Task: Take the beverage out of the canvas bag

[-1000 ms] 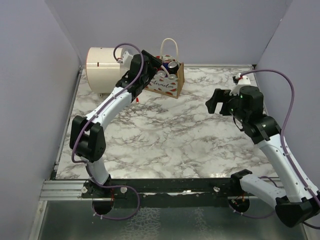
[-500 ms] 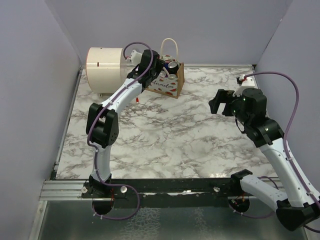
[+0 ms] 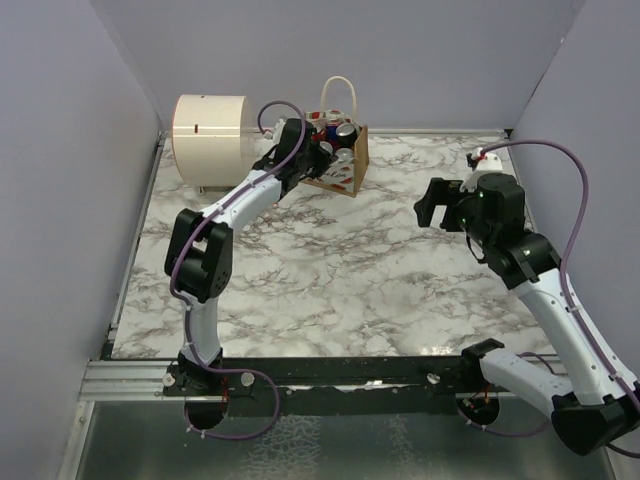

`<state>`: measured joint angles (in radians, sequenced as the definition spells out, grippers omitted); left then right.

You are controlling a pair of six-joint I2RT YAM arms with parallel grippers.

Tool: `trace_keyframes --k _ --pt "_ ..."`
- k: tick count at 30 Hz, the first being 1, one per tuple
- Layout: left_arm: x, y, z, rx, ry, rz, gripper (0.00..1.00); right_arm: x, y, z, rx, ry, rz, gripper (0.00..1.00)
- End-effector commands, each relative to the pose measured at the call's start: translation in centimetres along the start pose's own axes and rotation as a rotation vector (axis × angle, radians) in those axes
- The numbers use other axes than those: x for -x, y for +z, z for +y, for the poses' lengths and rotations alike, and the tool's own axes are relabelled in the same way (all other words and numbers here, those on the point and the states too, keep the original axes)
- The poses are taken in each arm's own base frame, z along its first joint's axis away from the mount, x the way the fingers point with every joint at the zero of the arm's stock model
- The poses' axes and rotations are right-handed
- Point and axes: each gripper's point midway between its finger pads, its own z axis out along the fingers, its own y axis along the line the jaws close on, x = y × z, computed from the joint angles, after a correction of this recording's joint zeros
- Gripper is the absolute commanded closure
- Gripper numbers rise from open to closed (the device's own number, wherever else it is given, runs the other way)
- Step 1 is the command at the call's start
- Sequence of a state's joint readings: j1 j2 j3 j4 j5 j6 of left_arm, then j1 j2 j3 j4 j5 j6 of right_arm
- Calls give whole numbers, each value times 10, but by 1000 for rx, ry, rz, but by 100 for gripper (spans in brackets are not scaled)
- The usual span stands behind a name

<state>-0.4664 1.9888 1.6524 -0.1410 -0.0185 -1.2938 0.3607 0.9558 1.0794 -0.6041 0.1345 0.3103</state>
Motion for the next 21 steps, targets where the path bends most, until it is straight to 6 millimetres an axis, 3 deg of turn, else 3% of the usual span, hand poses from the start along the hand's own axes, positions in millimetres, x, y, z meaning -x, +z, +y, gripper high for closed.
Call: trace_keyframes --k 1,7,17,21 --pt "-29 -40 -32 -129 59 135 83 5 5 7 17 13 -16 1" --pt "-63 -66 -7 -109 125 249 85 3 11 14 42 23 8 1" --pt "-94 -124 52 -15 308 380 87 -4 31 36 126 51 91 1" --pt "-95 -152 73 11 371 392 87 -8 38 51 197 58 132 1"
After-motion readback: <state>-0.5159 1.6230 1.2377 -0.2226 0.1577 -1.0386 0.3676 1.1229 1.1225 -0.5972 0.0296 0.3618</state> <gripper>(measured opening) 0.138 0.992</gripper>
